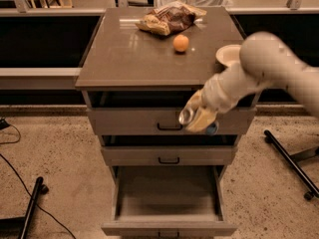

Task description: Place redbull can into bottom drawer

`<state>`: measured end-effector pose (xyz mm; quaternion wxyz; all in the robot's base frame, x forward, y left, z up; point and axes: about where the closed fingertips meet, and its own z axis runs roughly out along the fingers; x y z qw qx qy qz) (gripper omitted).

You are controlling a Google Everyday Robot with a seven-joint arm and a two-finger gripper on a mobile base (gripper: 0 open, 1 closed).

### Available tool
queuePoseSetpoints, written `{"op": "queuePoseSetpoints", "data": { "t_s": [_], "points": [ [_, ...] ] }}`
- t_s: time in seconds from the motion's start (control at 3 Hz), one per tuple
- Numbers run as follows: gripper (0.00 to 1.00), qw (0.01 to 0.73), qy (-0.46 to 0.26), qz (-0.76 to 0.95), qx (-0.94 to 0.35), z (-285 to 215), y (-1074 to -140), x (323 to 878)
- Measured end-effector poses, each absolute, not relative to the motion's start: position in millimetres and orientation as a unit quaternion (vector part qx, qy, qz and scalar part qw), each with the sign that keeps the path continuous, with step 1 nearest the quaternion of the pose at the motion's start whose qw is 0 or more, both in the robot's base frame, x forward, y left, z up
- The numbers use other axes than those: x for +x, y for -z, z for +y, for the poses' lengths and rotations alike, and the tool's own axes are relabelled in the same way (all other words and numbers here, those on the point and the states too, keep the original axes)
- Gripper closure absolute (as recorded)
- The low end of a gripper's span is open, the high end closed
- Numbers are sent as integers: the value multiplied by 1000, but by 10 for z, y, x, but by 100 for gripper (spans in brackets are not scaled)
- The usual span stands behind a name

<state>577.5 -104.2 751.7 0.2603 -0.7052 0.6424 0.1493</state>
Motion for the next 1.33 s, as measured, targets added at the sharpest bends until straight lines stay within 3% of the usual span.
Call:
{"op": "queuePoseSetpoints", "data": {
  "t_s": [0.33,0.67,1.33],
  "points": [
    [100,315,-298,659,-614,-651,-6583,5286],
    [100,398,-358,664,-522,-589,-6066,5075],
    [100,444,-358,665,-483,-707,-5923,5176]
  ]
}}
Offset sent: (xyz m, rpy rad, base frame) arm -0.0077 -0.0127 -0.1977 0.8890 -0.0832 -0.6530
